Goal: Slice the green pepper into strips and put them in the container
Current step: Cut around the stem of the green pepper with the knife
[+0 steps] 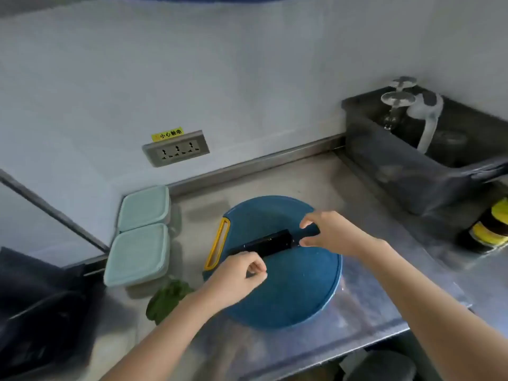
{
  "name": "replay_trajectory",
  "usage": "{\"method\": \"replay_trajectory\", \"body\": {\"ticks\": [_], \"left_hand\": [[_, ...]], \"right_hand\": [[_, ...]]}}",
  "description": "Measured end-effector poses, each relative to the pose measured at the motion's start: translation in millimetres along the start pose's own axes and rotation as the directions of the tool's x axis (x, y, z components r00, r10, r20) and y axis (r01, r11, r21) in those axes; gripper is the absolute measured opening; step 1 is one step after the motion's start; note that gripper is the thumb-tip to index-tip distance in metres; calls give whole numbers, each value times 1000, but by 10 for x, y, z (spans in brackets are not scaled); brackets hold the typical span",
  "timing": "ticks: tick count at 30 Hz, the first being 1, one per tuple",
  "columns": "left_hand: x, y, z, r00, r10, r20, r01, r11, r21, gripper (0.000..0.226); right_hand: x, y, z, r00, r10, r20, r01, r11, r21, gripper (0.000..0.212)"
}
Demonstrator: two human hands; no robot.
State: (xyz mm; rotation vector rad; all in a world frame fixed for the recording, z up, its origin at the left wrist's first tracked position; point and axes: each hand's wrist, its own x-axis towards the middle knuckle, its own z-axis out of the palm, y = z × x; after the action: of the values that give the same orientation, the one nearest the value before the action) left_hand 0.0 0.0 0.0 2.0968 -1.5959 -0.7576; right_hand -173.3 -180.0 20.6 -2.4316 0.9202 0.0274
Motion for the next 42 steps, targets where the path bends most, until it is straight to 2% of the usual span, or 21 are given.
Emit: {"method": "replay_trajectory", "body": {"ticks": [4,8,11,15,20,23,30,36,38,42], "left_hand": [[15,-80,367,981,161,-105,-162,987,-3,12],[-3,-251,608,917,354,-184,-322,930,179,15],[-58,-283,691,880,405,-248,-348,906,242,20],[-180,-327,744,873,420,-247,-354,895,271,33],[-254,-358,707,890,412,-193,-359,897,259,33],[-328,-323,728,899,398,-181,-342,898,276,36],[-730,-434,731,902,394,-176,-335,897,289,39],[-990,-469,516,932,351,-92,-321,915,245,37],[-1032,-450,371,925,356,-131,-317,916,246,38],[-1130,-546,65,878,331,-346,-264,938,226,45]], "right_hand": [[-13,182,247,995,0,-97,-2,1000,-26,42],[-58,269,511,953,-88,-291,79,996,-42,40],[-75,263,700,923,-138,-359,102,988,-117,43],[-138,198,867,898,-76,-433,24,992,-123,40],[-337,59,1061,858,42,-512,-87,994,-63,34],[-514,-9,1133,860,87,-503,-156,983,-96,33],[-912,-180,1131,886,122,-448,-216,963,-163,29],[-1080,-442,1247,866,212,-454,-264,963,-56,37],[-1107,-520,1292,851,248,-464,-282,960,-3,39],[-1128,-594,1350,827,303,-474,-321,946,46,39]]}}
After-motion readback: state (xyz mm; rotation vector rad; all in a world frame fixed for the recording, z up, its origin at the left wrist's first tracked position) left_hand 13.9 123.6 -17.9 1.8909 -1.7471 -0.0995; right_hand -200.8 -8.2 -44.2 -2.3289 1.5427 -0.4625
